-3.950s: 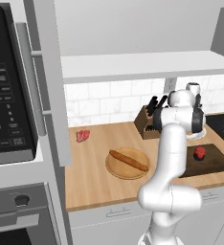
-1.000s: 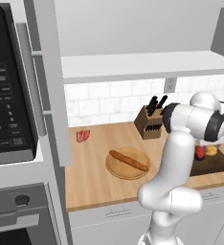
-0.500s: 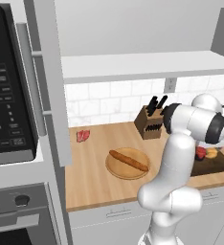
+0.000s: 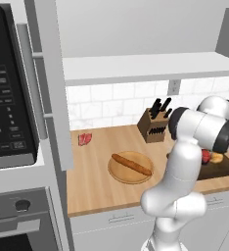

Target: From the different types of pastries on the counter, select a croissant and place it on the cutting board. Then retrieve a jar of jam from the cabinet and place it alongside the croissant on the cutting board.

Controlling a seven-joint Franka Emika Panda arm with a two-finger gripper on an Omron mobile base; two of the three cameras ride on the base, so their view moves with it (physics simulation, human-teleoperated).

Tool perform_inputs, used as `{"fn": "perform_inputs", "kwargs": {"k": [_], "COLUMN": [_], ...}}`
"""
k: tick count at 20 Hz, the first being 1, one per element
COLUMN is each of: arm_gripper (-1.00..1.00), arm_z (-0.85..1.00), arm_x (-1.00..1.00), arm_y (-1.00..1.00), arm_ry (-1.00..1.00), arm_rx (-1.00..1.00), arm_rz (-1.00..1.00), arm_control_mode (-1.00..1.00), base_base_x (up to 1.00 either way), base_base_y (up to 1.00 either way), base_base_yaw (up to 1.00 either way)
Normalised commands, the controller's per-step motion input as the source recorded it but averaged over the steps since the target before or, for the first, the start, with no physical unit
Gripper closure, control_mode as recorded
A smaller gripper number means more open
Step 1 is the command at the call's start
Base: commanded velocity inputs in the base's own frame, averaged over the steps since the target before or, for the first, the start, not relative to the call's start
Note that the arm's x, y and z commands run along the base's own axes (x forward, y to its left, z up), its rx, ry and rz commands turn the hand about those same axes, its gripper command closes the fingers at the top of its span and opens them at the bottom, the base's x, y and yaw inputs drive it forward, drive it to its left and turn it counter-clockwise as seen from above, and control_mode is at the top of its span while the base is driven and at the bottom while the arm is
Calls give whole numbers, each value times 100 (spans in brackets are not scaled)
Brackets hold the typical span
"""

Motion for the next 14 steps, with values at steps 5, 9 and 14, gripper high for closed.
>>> {"fn": "perform_inputs", "kwargs": {"k": [5, 9, 14], "arm_gripper": [-100, -100, -100], "arm_z": [29, 74, 24], "arm_x": [-22, -79, -96], "arm_y": [11, 4, 23], "arm_ry": [-2, -3, -1], "arm_rx": [-1, 0, 0], "arm_rz": [0, 0, -1], "arm_control_mode": [-100, -100, -100], "base_base_x": [0, 0, 0], "base_base_y": [0, 0, 0], "base_base_yaw": [0, 0, 0]}}
